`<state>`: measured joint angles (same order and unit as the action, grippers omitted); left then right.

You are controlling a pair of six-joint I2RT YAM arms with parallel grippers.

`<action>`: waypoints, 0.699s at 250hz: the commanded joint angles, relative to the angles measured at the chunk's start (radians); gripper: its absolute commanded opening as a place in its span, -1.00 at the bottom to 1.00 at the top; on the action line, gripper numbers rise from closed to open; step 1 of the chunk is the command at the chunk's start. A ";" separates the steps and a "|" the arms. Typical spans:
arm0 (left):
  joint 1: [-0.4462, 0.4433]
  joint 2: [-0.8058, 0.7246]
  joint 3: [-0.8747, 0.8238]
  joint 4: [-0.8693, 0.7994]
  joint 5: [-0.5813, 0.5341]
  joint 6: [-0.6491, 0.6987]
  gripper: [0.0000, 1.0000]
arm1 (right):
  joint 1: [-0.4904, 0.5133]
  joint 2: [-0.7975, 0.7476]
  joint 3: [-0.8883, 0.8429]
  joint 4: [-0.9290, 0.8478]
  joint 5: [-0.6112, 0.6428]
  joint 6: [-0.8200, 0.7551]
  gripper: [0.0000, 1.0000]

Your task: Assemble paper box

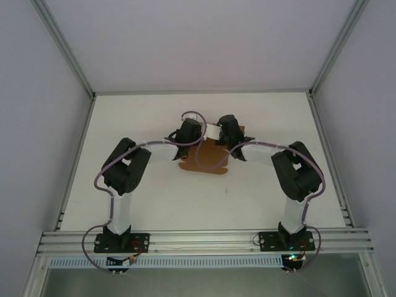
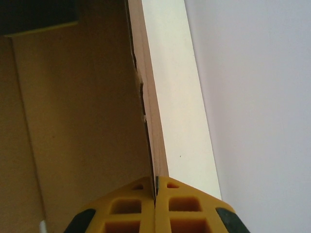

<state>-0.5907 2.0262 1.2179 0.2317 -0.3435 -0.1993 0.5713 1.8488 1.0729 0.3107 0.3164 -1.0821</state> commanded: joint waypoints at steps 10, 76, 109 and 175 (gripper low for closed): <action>0.006 -0.040 -0.056 -0.061 0.031 -0.043 -0.53 | 0.009 -0.004 -0.039 -0.072 -0.017 0.038 -1.00; 0.007 -0.001 0.019 -0.097 0.033 -0.047 -1.00 | 0.010 -0.014 -0.042 -0.071 -0.019 0.037 -1.00; -0.001 -0.010 0.020 -0.107 -0.052 -0.038 -1.00 | 0.012 -0.030 -0.046 -0.067 -0.016 0.038 -1.00; -0.030 0.011 0.063 -0.185 -0.268 -0.048 -1.00 | 0.026 -0.032 -0.041 -0.043 0.006 0.031 -1.00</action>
<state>-0.6247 2.0148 1.2259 0.1169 -0.4252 -0.2211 0.5846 1.8462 1.0489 0.2981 0.3248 -1.0683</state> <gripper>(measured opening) 0.070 0.044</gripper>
